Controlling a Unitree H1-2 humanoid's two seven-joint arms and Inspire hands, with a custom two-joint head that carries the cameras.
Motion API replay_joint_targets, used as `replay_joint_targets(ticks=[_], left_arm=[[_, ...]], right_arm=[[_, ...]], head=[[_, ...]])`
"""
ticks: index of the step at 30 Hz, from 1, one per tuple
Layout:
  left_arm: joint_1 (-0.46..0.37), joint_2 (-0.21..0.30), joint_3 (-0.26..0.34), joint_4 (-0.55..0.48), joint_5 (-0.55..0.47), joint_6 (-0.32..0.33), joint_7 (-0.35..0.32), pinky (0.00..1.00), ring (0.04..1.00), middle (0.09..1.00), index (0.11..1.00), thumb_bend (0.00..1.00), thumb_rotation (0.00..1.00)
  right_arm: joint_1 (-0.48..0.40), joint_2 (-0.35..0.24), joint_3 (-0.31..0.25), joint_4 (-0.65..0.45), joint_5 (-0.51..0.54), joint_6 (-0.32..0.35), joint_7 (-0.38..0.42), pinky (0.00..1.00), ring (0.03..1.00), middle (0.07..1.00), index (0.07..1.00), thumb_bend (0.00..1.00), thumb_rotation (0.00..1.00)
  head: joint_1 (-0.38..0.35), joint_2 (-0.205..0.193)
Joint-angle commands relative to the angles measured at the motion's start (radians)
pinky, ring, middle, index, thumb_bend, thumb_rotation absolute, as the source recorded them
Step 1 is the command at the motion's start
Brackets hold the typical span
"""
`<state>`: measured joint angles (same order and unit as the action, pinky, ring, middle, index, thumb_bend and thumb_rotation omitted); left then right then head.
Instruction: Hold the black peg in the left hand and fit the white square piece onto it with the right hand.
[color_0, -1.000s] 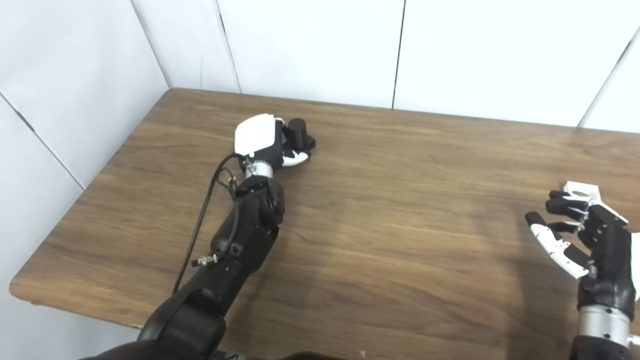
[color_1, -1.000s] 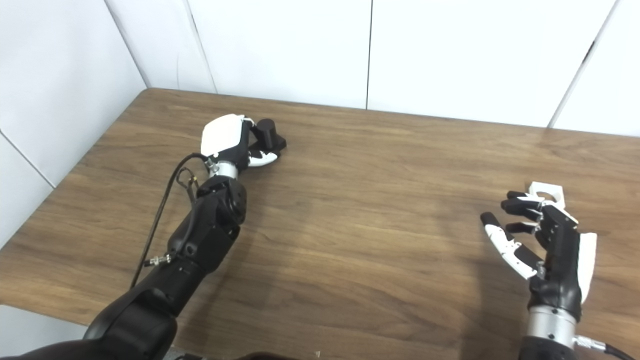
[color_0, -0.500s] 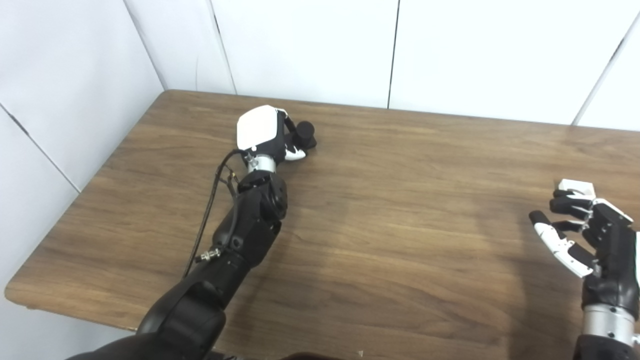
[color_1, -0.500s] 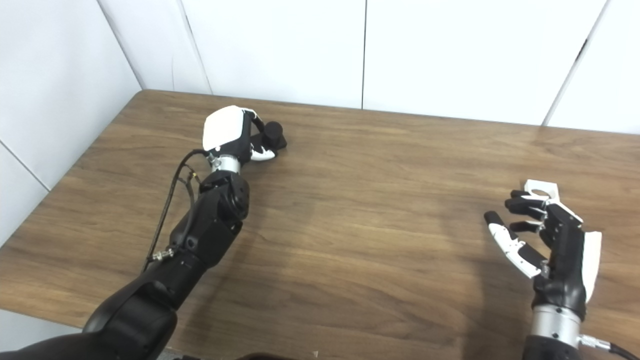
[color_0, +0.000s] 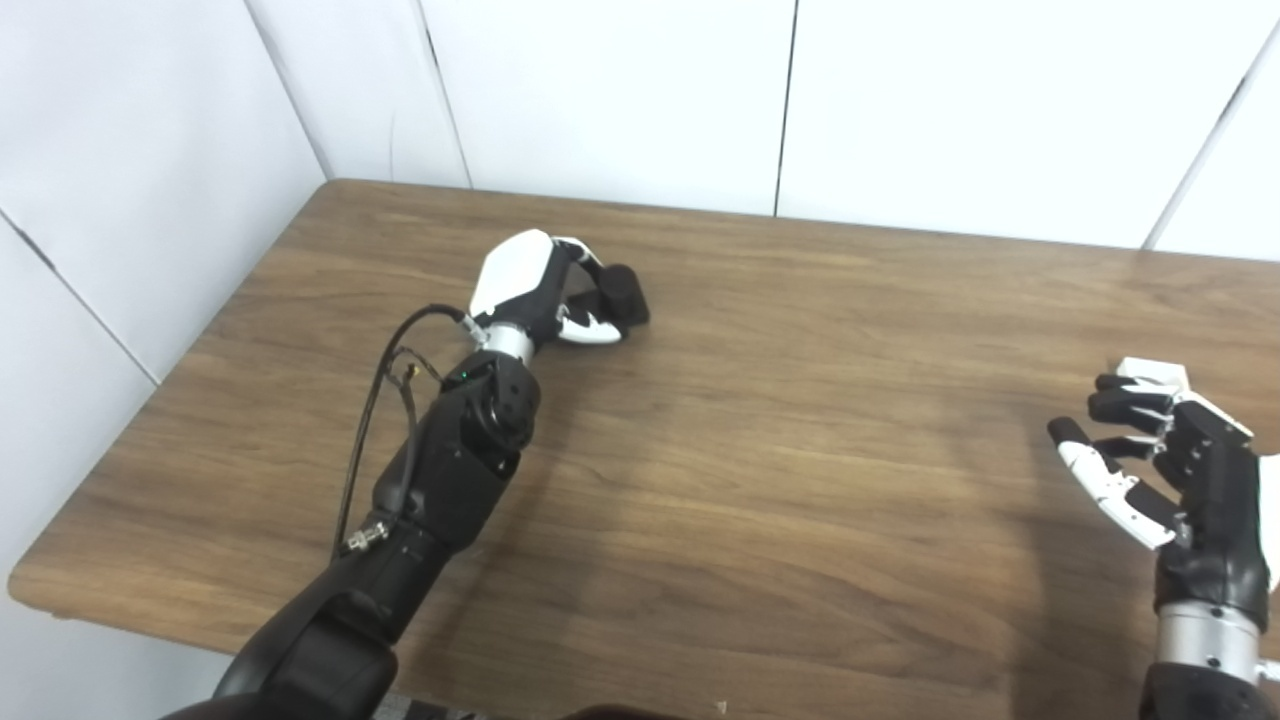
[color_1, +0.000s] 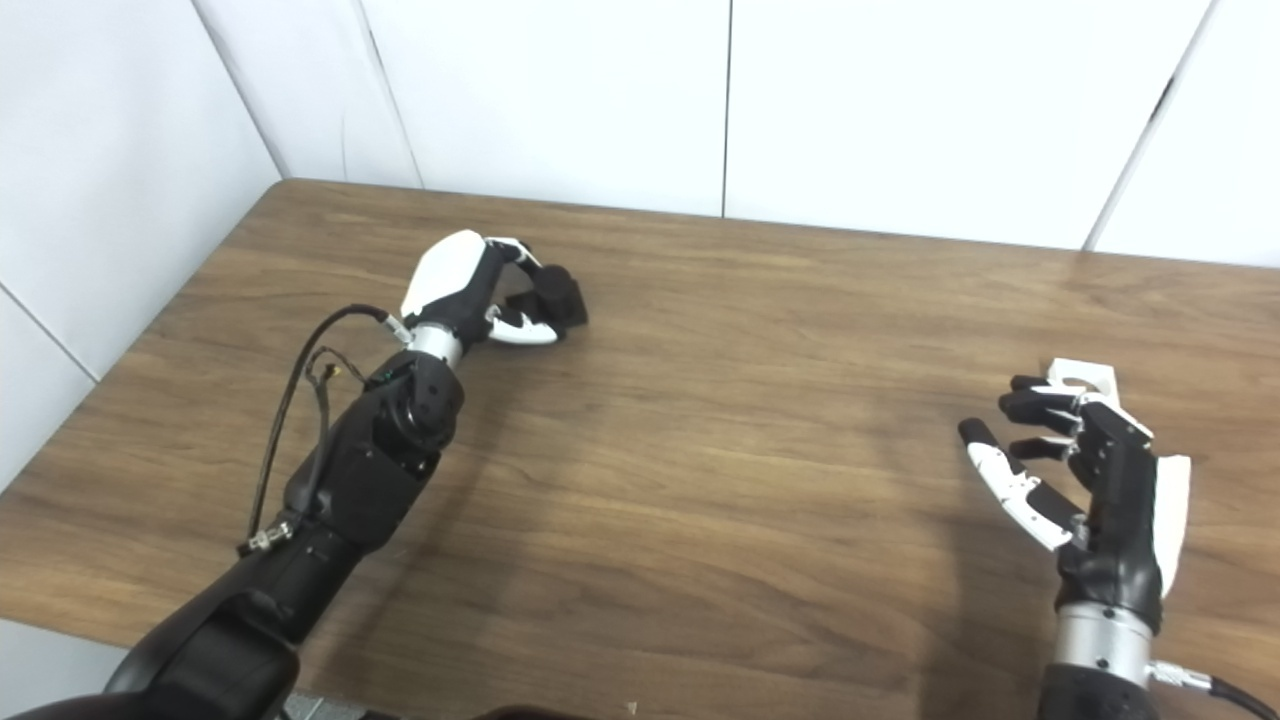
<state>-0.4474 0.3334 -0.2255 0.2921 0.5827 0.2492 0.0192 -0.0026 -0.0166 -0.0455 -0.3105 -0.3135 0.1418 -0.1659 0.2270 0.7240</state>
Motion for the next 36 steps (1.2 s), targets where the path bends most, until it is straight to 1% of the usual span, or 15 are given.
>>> replay_joint_targets(ticks=[1,2,4,8,14,18,21,27,31,32,36], left_arm=[[-0.001,0.015,-0.020,-0.043,-0.024,-0.039,-0.058,0.86,0.925,0.889,0.491,0.52,0.08],[0.003,0.015,-0.021,-0.057,-0.039,-0.051,-0.072,0.85,0.930,0.893,0.491,0.52,0.08],[0.008,0.016,-0.021,-0.077,-0.062,-0.072,-0.094,0.85,0.939,0.899,0.492,0.52,0.09],[0.017,0.013,-0.018,-0.105,-0.113,-0.122,-0.136,0.89,0.964,0.909,0.493,0.52,0.09],[0.036,0.012,-0.028,-0.144,-0.157,-0.192,-0.193,0.88,0.981,0.920,0.493,0.52,0.09],[0.054,0.000,-0.041,-0.167,-0.180,-0.239,-0.225,0.92,0.991,0.927,0.492,0.52,0.08],[0.065,-0.011,-0.055,-0.178,-0.179,-0.265,-0.239,0.93,0.987,0.923,0.492,0.52,0.08],[0.083,-0.037,-0.080,-0.187,-0.165,-0.288,-0.248,0.91,0.983,0.920,0.491,0.52,0.08],[0.098,-0.053,-0.119,-0.196,-0.137,-0.315,-0.251,0.90,0.985,0.928,0.491,0.52,0.08],[0.102,-0.057,-0.127,-0.199,-0.135,-0.321,-0.253,0.90,0.984,0.927,0.491,0.52,0.08],[0.112,-0.068,-0.158,-0.203,-0.116,-0.340,-0.257,0.90,0.991,0.929,0.492,0.52,0.09]], right_arm=[[-0.030,0.005,0.003,-0.046,-0.009,-0.016,-0.004,0.49,0.637,0.675,0.494,0.50,0.13],[-0.030,0.006,0.002,-0.045,-0.007,-0.016,-0.005,0.49,0.640,0.675,0.494,0.50,0.13],[-0.031,0.006,0.001,-0.044,-0.006,-0.018,-0.006,0.50,0.644,0.675,0.494,0.50,0.13],[-0.032,0.006,0.004,-0.040,-0.008,-0.028,-0.008,0.49,0.634,0.672,0.494,0.50,0.13],[-0.031,0.008,0.004,-0.041,-0.001,-0.031,-0.007,0.48,0.620,0.675,0.494,0.50,0.13],[-0.031,0.009,0.005,-0.048,-0.006,-0.026,-0.008,0.49,0.622,0.673,0.494,0.50,0.13],[-0.031,0.010,0.003,-0.054,-0.004,-0.020,-0.007,0.49,0.620,0.674,0.494,0.50,0.13],[-0.034,0.012,0.000,-0.062,-0.004,-0.012,-0.007,0.48,0.611,0.677,0.495,0.50,0.13],[-0.035,0.013,-0.002,-0.061,-0.008,-0.011,-0.010,0.47,0.606,0.675,0.495,0.50,0.13],[-0.037,0.013,-0.002,-0.060,-0.009,-0.012,-0.011,0.47,0.602,0.672,0.495,0.50,0.13],[-0.041,0.013,-0.003,-0.062,-0.011,-0.008,-0.011,0.47,0.605,0.672,0.494,0.50,0.13]], head=[[0.001,0.001],[-0.014,0.003],[-0.014,0.003],[-0.024,0.005],[-0.052,0.010],[-0.072,0.015],[-0.085,0.019],[-0.094,0.022],[-0.094,0.022],[-0.106,0.028],[-0.115,0.031]])
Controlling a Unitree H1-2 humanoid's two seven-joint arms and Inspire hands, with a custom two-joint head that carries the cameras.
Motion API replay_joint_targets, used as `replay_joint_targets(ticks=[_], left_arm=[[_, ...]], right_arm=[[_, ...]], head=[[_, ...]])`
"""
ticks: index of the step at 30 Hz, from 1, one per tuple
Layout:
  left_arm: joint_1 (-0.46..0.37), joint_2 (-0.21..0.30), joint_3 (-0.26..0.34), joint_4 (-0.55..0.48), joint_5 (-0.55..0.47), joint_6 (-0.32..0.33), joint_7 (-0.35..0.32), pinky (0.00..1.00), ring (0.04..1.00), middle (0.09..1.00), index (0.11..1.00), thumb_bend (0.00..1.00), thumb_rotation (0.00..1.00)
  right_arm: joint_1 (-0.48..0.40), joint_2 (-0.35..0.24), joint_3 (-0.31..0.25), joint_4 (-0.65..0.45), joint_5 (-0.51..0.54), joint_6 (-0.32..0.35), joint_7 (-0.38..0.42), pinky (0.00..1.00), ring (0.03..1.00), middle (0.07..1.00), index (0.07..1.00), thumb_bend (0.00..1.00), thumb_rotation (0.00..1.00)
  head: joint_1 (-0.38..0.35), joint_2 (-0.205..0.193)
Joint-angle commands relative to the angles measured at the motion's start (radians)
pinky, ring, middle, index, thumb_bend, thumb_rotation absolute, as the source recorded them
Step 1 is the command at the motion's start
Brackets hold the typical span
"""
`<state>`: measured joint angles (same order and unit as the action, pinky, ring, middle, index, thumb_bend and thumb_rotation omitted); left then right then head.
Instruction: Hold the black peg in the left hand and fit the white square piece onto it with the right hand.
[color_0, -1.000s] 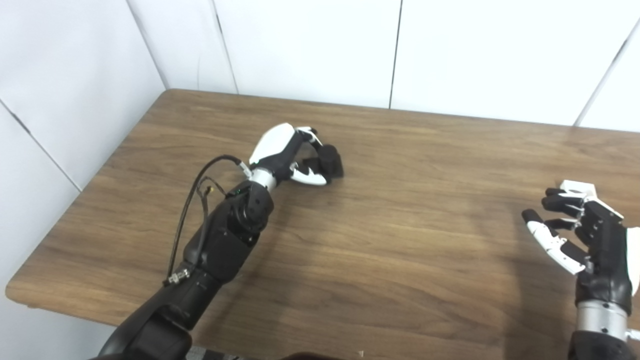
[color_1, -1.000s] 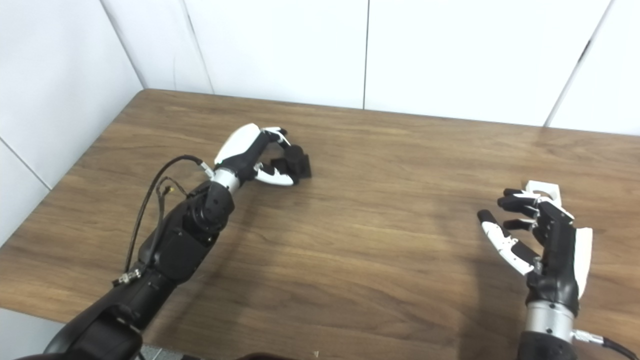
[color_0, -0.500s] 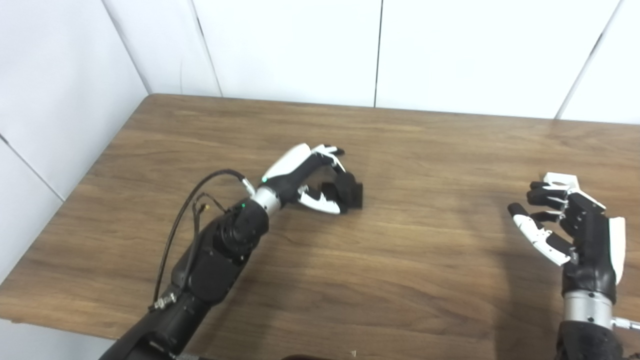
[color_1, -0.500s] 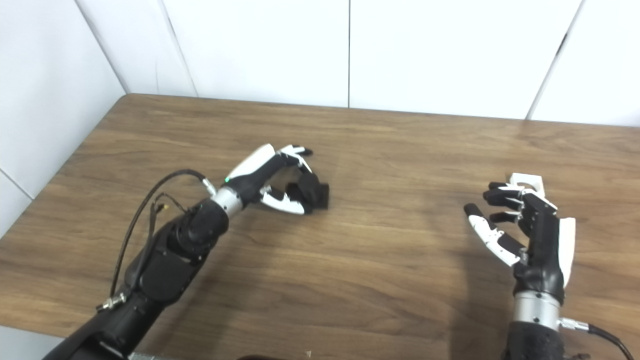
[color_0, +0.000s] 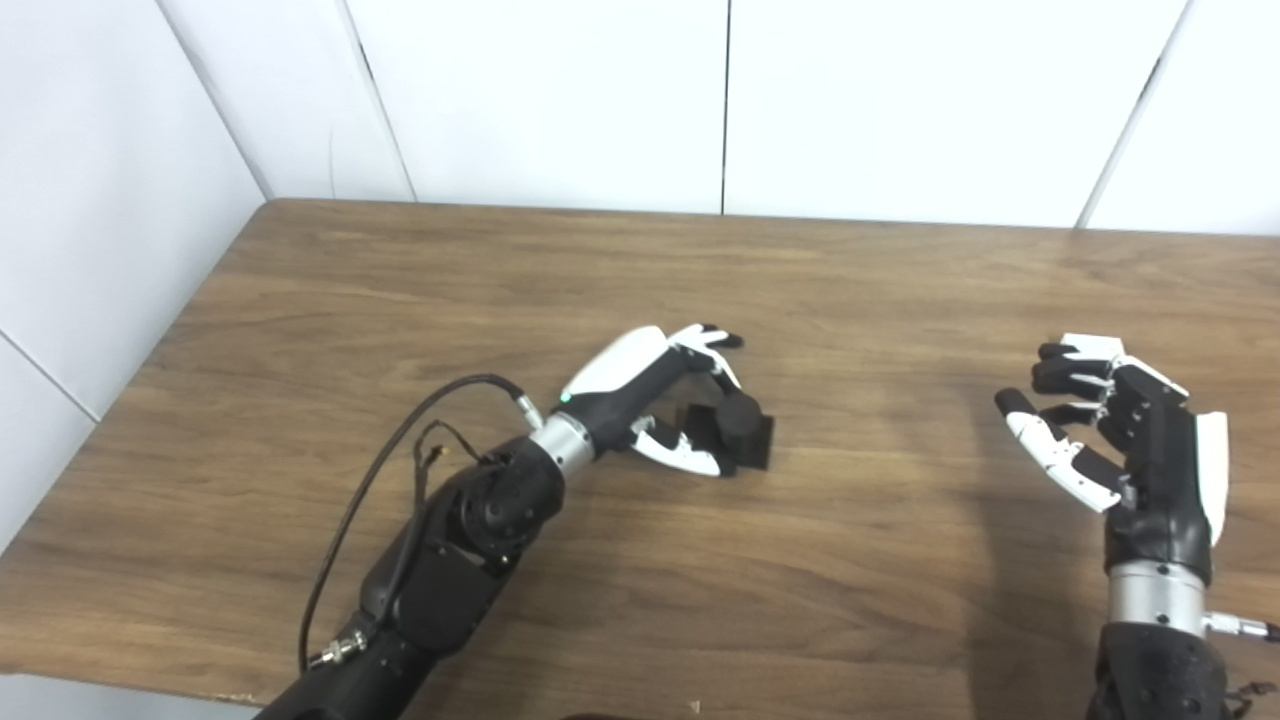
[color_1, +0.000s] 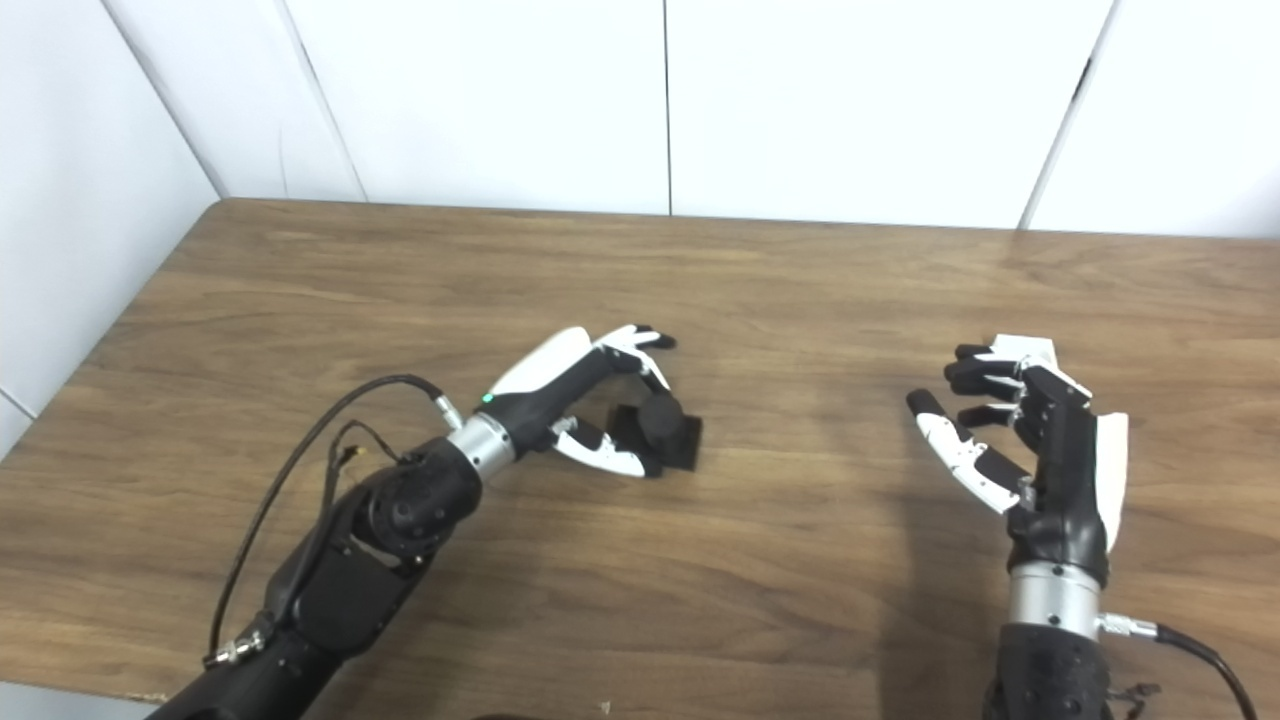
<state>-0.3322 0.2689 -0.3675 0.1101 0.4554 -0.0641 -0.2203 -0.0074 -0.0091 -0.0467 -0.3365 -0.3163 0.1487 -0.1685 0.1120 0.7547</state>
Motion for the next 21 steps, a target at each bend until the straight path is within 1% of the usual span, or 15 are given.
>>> replay_joint_targets(ticks=[1,5,10,17,18,19,21], left_arm=[[-0.001,-0.007,-0.026,-0.018,0.016,-0.036,-0.016,0.90,0.992,0.929,0.492,0.52,0.09],[0.006,-0.016,-0.051,-0.008,0.021,-0.062,-0.020,0.92,0.998,0.934,0.492,0.52,0.09],[0.013,-0.023,-0.075,-0.005,0.029,-0.083,-0.024,0.92,0.994,0.935,0.491,0.52,0.09],[0.026,-0.035,-0.096,-0.004,0.040,-0.089,-0.017,0.92,0.996,0.930,0.491,0.52,0.08],[0.025,-0.033,-0.098,-0.002,0.044,-0.091,-0.015,0.92,0.997,0.930,0.492,0.52,0.08],[0.025,-0.031,-0.098,-0.003,0.046,-0.090,-0.015,0.94,0.999,0.929,0.492,0.52,0.09],[0.025,-0.026,-0.097,-0.006,0.049,-0.088,-0.016,0.96,1.000,0.930,0.492,0.52,0.09]], right_arm=[[-0.037,0.005,-0.002,-0.037,-0.008,-0.014,-0.008,0.47,0.611,0.674,0.495,0.50,0.13],[-0.037,0.007,-0.005,-0.042,-0.007,-0.005,-0.008,0.48,0.616,0.674,0.495,0.50,0.13],[-0.040,0.005,-0.008,-0.043,-0.001,0.000,-0.005,0.48,0.620,0.677,0.495,0.50,0.13],[-0.047,0.003,-0.008,-0.044,0.001,-0.007,-0.005,0.46,0.596,0.663,0.495,0.50,0.13],[-0.047,0.003,-0.009,-0.048,0.001,-0.001,-0.004,0.46,0.595,0.662,0.495,0.50,0.13],[-0.047,0.004,-0.010,-0.054,0.000,0.008,-0.002,0.48,0.605,0.667,0.495,0.50,0.13],[-0.048,0.004,-0.011,-0.059,-0.002,0.016,-0.002,0.49,0.610,0.672,0.495,0.50,0.13]], head=[[-0.005,0.002],[-0.014,0.006],[-0.028,0.010],[-0.037,0.014],[-0.061,0.018],[-0.070,0.019],[-0.096,0.020]])
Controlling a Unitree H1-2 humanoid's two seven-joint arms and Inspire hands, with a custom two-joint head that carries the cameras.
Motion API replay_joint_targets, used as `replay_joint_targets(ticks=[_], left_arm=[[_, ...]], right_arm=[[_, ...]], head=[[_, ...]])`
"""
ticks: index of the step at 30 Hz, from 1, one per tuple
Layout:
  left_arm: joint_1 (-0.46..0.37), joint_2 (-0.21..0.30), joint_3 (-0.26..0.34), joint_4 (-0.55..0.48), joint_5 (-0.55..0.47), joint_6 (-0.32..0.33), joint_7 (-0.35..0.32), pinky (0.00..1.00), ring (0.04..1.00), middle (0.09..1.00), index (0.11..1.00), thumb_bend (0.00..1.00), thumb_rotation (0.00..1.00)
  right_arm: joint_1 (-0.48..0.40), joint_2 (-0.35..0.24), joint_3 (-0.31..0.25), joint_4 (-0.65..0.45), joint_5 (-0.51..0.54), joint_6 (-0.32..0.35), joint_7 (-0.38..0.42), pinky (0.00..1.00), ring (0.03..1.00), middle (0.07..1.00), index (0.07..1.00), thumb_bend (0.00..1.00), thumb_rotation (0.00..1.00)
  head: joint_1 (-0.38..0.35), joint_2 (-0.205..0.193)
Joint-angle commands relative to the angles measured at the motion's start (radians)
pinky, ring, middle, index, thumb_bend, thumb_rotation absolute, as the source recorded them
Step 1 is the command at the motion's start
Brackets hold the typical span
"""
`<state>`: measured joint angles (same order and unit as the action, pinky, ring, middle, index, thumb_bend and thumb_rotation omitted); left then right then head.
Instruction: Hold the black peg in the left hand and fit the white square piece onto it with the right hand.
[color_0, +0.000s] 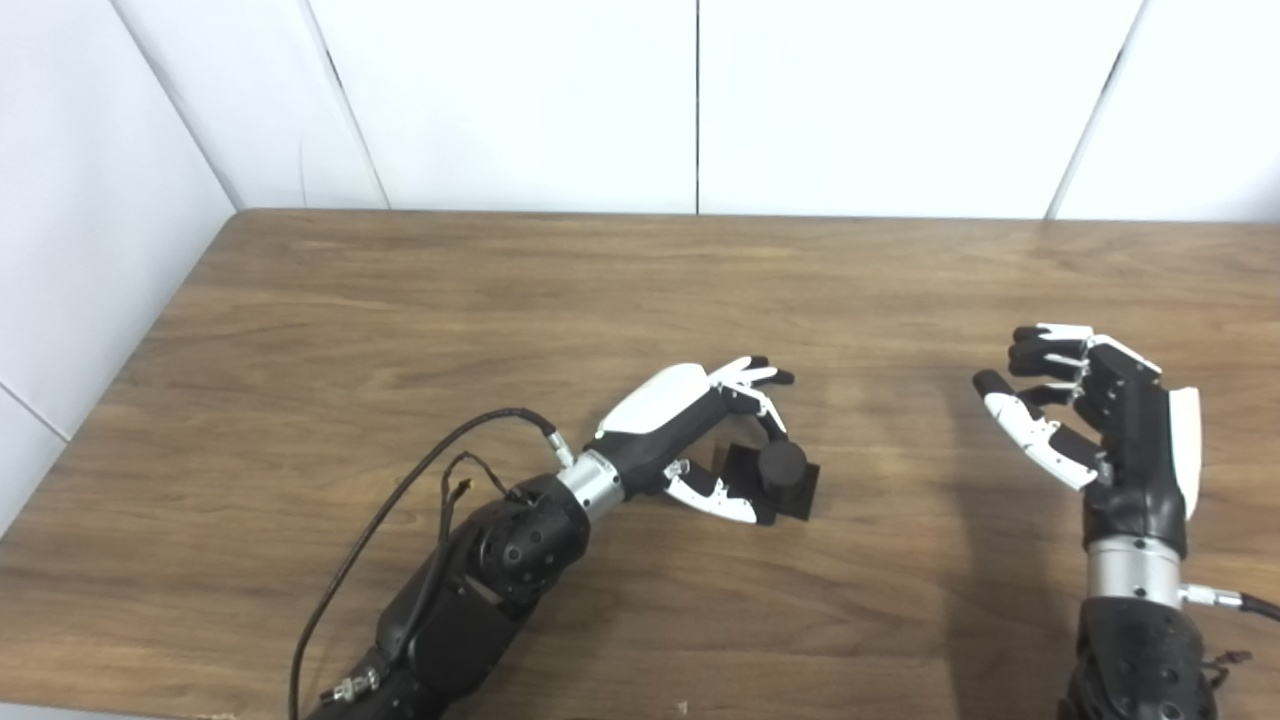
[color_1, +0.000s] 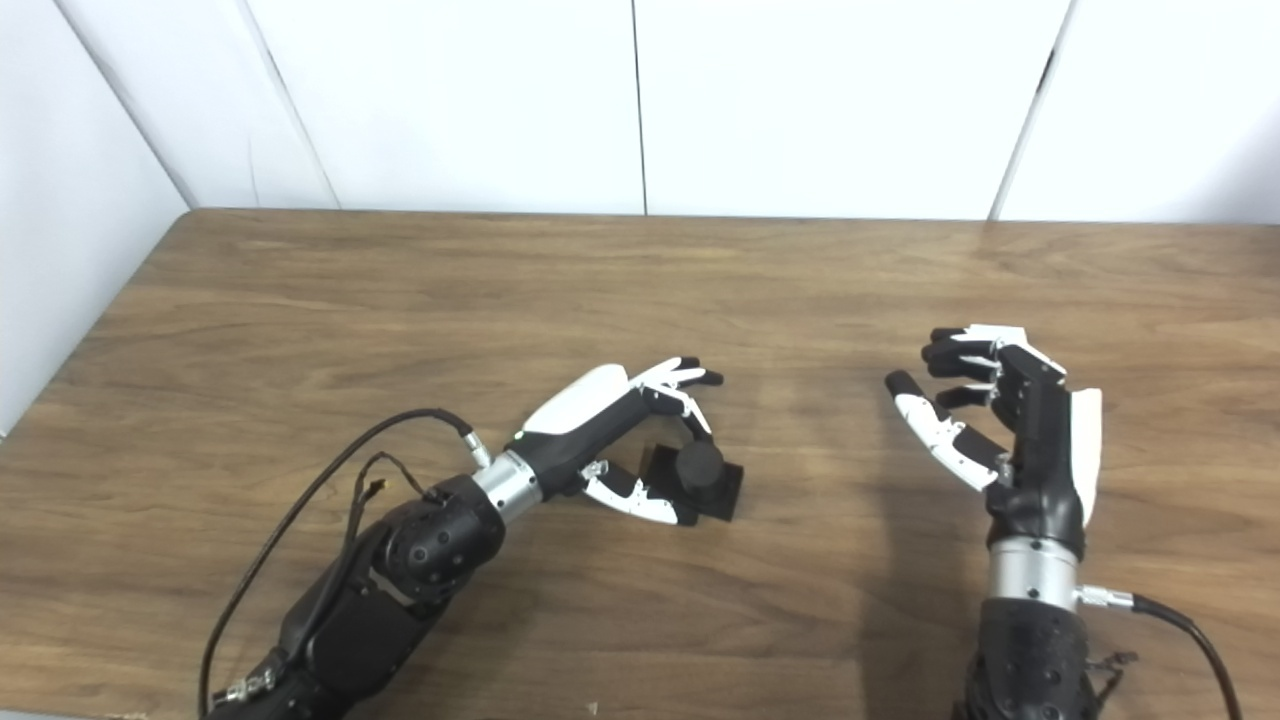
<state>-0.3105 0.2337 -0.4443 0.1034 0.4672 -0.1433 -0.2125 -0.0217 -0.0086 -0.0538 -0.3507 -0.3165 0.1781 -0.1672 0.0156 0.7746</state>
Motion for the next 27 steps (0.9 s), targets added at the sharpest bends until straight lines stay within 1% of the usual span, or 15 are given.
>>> replay_joint_targets(ticks=[1,2,7,11,13,14,16,17,18,20,21,22,24,25,27], left_arm=[[0.004,0.012,-0.019,0.000,0.038,-0.010,-0.023,0.97,1.000,0.931,0.493,0.52,0.09],[0.005,0.014,-0.017,-0.001,0.037,-0.011,-0.022,0.97,1.000,0.930,0.493,0.52,0.09],[0.011,0.035,0.001,-0.003,0.017,-0.029,-0.022,0.94,1.000,0.931,0.493,0.52,0.08],[0.015,0.059,0.016,-0.010,0.003,-0.046,-0.034,0.90,0.993,0.933,0.493,0.52,0.09],[0.014,0.066,0.018,-0.009,0.001,-0.051,-0.037,0.89,0.992,0.934,0.493,0.52,0.09],[0.014,0.070,0.019,-0.014,0.002,-0.044,-0.044,0.89,0.994,0.935,0.493,0.52,0.09],[0.015,0.074,0.021,-0.022,0.001,-0.031,-0.053,0.89,0.999,0.940,0.493,0.52,0.09],[0.016,0.074,0.024,-0.024,0.000,-0.028,-0.056,0.89,0.999,0.940,0.493,0.52,0.09],[0.016,0.074,0.026,-0.025,0.000,-0.027,-0.058,0.89,0.999,0.939,0.493,0.52,0.09],[0.017,0.073,0.031,-0.025,-0.007,-0.024,-0.064,0.89,1.000,0.939,0.493,0.52,0.09],[0.017,0.072,0.032,-0.025,-0.009,-0.023,-0.067,0.89,1.000,0.939,0.493,0.52,0.09],[0.018,0.071,0.034,-0.024,-0.010,-0.024,-0.068,0.89,1.000,0.939,0.493,0.52,0.09],[0.020,0.069,0.037,-0.023,-0.010,-0.025,-0.068,0.88,0.999,0.936,0.493,0.52,0.09],[0.020,0.068,0.037,-0.020,-0.009,-0.028,-0.067,0.88,0.999,0.936,0.493,0.52,0.09],[0.021,0.068,0.037,-0.013,-0.009,-0.035,-0.064,0.87,0.999,0.937,0.493,0.52,0.09]], right_arm=[[-0.036,0.002,-0.004,-0.045,-0.003,-0.014,-0.004,0.49,0.611,0.673,0.495,0.50,0.13],[-0.038,0.000,-0.005,-0.044,-0.005,-0.015,-0.005,0.49,0.610,0.671,0.495,0.50,0.13],[-0.065,-0.017,-0.008,-0.043,-0.030,-0.012,-0.008,0.52,0.650,0.671,0.495,0.50,0.13],[-0.121,-0.087,-0.025,-0.037,-0.056,-0.008,0.013,0.55,0.662,0.667,0.496,0.50,0.14],[-0.142,-0.121,-0.029,-0.038,-0.070,-0.006,0.025,0.55,0.662,0.665,0.496,0.50,0.14],[-0.163,-0.162,-0.030,-0.038,-0.090,0.007,0.045,0.55,0.660,0.663,0.496,0.50,0.14],[-0.198,-0.235,-0.028,-0.034,-0.132,0.028,0.082,0.50,0.613,0.663,0.496,0.50,0.14],[-0.222,-0.279,-0.026,-0.032,-0.153,0.039,0.109,0.50,0.608,0.663,0.497,0.50,0.14],[-0.237,-0.306,-0.025,-0.032,-0.165,0.046,0.126,0.48,0.618,0.676,0.497,0.50,0.15],[-0.286,-0.376,-0.027,-0.019,-0.166,0.056,0.173,0.49,0.632,0.685,0.496,0.50,0.14],[-0.302,-0.396,-0.027,-0.014,-0.163,0.059,0.187,0.48,0.625,0.683,0.496,0.50,0.14],[-0.326,-0.431,-0.022,-0.004,-0.167,0.062,0.212,0.47,0.623,0.683,0.496,0.50,0.14],[-0.369,-0.492,-0.006,0.018,-0.189,0.061,0.252,0.50,0.626,0.673,0.497,0.50,0.14],[-0.393,-0.524,0.005,0.036,-0.201,0.051,0.272,0.51,0.636,0.677,0.497,0.50,0.14],[-0.439,-0.573,0.027,0.076,-0.219,0.032,0.303,0.54,0.660,0.686,0.497,0.50,0.14]], head=[[-0.017,0.000],[-0.032,0.000],[-0.191,-0.006],[-0.247,-0.008],[-0.259,-0.010],[-0.273,-0.014],[-0.281,-0.016],[-0.289,-0.016],[-0.289,-0.016],[-0.302,-0.017],[-0.302,-0.017],[-0.302,-0.017],[-0.302,-0.017],[-0.317,-0.024],[-0.317,-0.024]])
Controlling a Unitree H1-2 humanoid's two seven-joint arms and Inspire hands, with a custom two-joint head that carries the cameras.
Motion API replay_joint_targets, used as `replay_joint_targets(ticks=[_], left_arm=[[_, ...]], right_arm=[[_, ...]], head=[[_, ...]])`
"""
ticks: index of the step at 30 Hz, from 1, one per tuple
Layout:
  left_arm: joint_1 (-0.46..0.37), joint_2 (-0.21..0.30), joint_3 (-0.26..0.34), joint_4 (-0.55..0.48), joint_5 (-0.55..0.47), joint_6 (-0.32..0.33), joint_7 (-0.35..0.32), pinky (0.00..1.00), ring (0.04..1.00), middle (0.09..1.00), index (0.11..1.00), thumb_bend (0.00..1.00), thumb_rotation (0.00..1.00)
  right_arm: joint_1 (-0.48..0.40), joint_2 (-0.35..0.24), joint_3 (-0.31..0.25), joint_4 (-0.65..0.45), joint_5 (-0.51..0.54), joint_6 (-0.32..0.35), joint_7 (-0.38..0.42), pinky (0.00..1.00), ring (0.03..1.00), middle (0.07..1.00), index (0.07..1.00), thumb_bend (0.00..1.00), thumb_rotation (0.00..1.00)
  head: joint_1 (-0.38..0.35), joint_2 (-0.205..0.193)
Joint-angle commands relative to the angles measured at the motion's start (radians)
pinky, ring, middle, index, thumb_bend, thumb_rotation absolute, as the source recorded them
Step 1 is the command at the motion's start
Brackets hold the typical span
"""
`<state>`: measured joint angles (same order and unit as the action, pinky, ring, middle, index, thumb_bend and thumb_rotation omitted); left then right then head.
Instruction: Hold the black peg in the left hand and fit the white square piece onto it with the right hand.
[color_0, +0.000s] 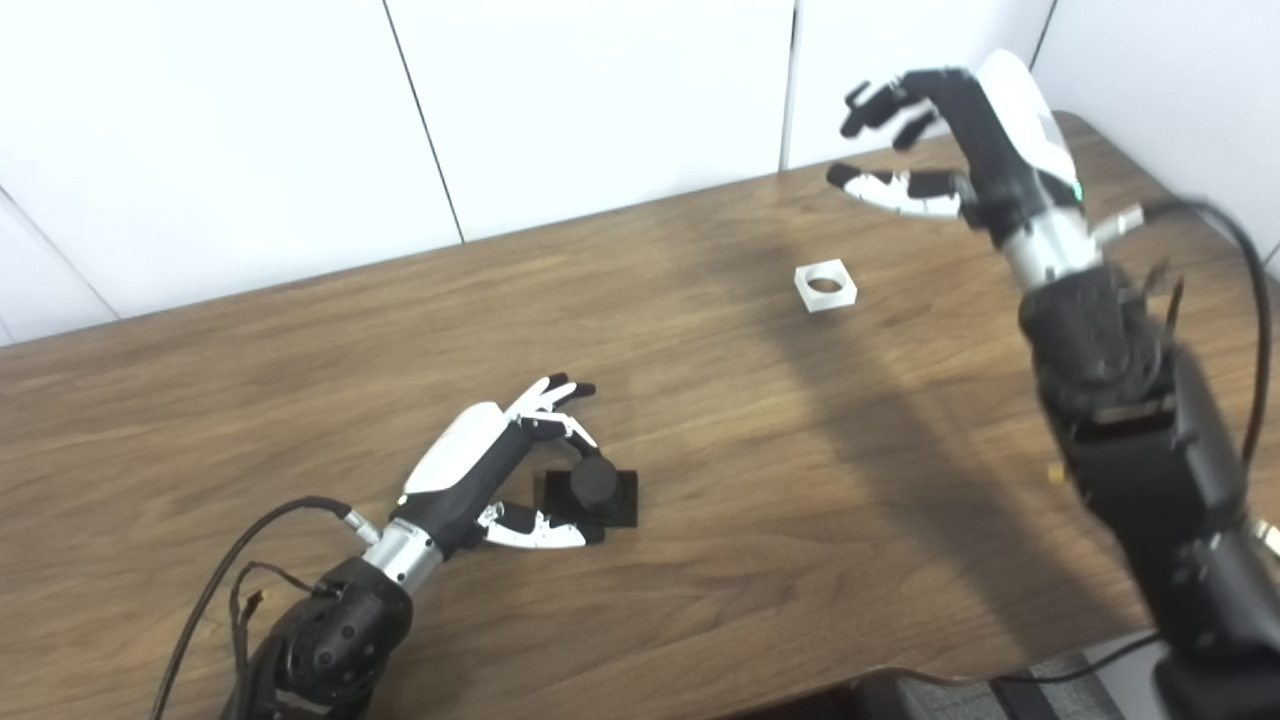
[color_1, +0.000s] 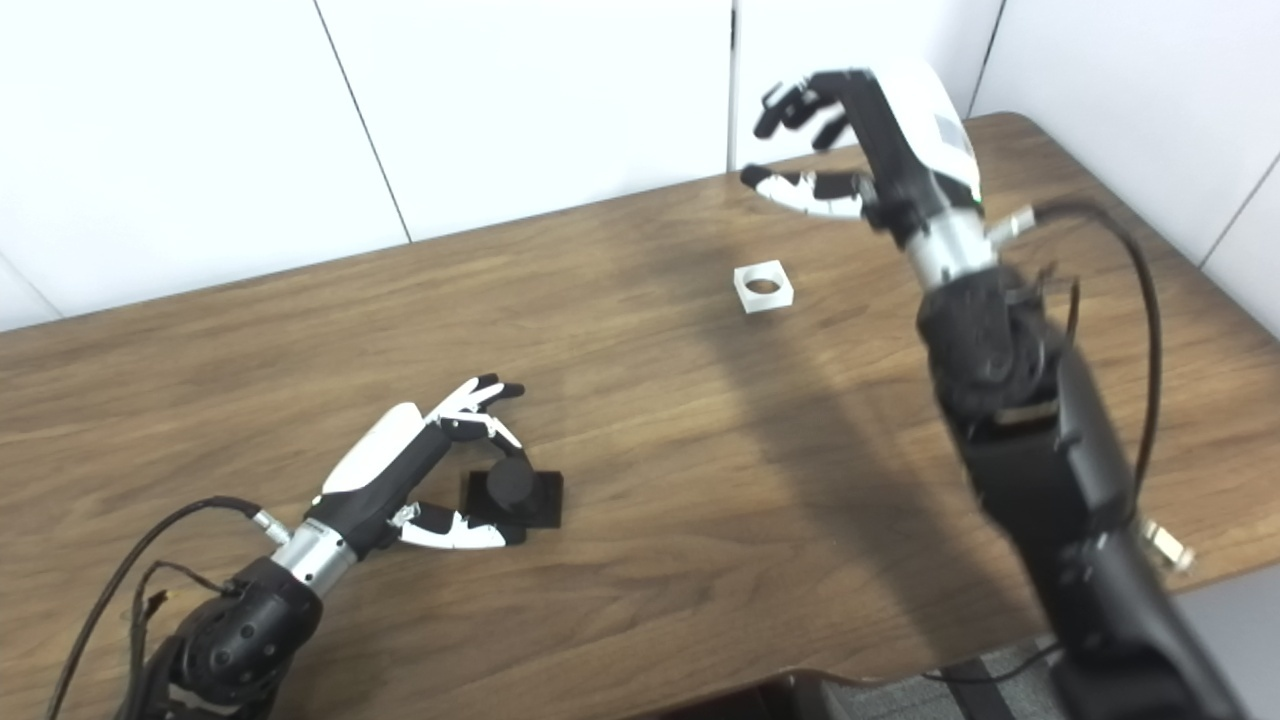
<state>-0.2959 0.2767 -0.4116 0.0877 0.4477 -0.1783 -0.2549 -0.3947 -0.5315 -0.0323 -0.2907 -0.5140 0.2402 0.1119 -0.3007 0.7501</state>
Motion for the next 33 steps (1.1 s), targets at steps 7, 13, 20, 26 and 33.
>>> replay_joint_targets(ticks=[7,13,20,26,33], left_arm=[[0.013,0.025,0.011,0.018,0.010,-0.025,-0.016,0.87,0.999,0.936,0.493,0.52,0.09],[0.014,0.023,0.014,0.019,0.013,-0.027,-0.016,0.88,0.998,0.935,0.493,0.52,0.09],[0.015,0.021,0.017,0.023,0.013,-0.029,-0.013,0.88,0.995,0.934,0.493,0.52,0.09],[0.018,0.020,0.020,0.018,0.014,-0.027,-0.012,0.88,0.995,0.934,0.493,0.52,0.09],[0.019,0.018,0.013,0.015,0.023,-0.033,-0.011,0.85,0.991,0.934,0.493,0.52,0.09]], right_arm=[[-0.217,-0.168,0.114,0.157,-0.053,-0.057,0.184,0.60,0.734,0.747,0.498,0.51,0.15],[-0.313,-0.232,0.217,0.245,-0.069,-0.016,0.378,0.74,0.909,0.901,0.761,0.69,0.29],[-0.371,-0.254,0.287,0.328,-0.091,-0.034,0.492,0.83,0.963,0.941,0.798,0.76,0.33],[-0.397,-0.251,0.320,0.413,-0.085,-0.066,0.538,0.94,0.963,0.934,0.809,0.78,0.27],[-0.403,-0.251,0.342,0.458,-0.087,-0.074,0.573,0.97,0.983,0.955,0.833,0.83,0.29]], head=[[-0.004,-0.006],[0.000,-0.006],[0.009,-0.007],[0.014,-0.007],[0.021,-0.004]])
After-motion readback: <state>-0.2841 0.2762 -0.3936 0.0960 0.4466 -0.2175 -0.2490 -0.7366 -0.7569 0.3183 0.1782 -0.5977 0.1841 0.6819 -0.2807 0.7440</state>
